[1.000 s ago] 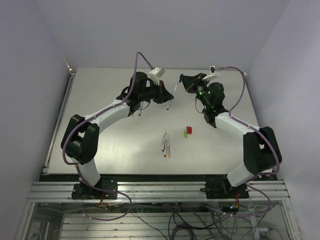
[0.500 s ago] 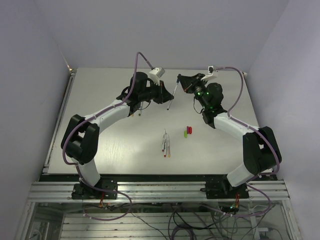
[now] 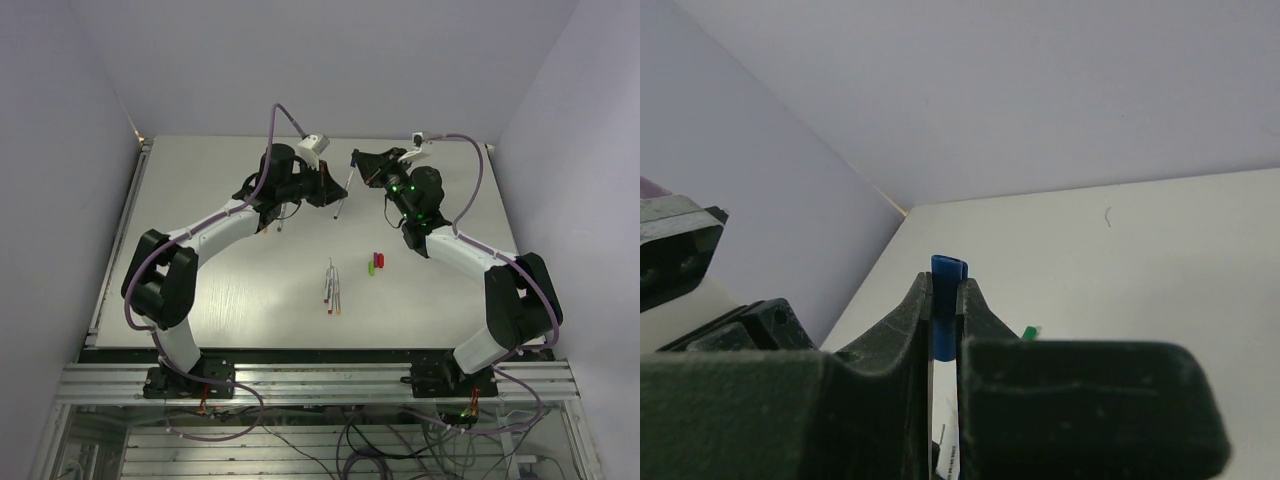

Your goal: Insert the pens into the pen caps

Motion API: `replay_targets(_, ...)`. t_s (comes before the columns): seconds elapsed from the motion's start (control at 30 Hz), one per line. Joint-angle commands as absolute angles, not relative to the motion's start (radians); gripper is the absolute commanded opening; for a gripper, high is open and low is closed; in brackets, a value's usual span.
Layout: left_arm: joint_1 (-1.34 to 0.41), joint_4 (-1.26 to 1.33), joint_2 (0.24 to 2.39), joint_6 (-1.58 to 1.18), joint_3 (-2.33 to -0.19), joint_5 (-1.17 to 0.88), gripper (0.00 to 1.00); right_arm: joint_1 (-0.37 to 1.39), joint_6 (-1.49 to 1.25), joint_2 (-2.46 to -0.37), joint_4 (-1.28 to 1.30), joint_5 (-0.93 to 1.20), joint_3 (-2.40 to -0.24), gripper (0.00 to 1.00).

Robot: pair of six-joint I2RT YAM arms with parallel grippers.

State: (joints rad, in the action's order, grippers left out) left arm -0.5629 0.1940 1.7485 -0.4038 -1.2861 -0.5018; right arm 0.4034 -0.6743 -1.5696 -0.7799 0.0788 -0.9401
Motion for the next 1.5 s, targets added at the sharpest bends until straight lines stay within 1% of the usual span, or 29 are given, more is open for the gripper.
replay_targets(0.0,-0.567,0.215,1.695,-0.394,-1.271,-0.496,0.07,0.405,-0.606,-1.561,-0.786,0.05,-0.969,0.0)
replay_targets(0.13,-0.567,0.215,1.676,-0.392,-1.253,-0.486,0.07,0.403,-0.568,-1.56,-0.768,0.03,-0.994,0.0)
replay_targets(0.33,-0.568,0.221,1.671,-0.393,-1.247,-0.486,0.07,0.403,-0.582,-1.559,-0.784,0.034,-0.991,0.0)
replay_targets(0.9,-0.567,0.255,1.662,-0.413,-1.232,-0.462,0.07,0.409,-0.634,-1.519,-0.781,0.055,-0.927,0.0)
replay_targets(1.47,-0.569,0.252,1.664,-0.41,-1.235,-0.471,0.07,0.426,-0.641,-1.573,-0.825,0.057,-0.942,0.0)
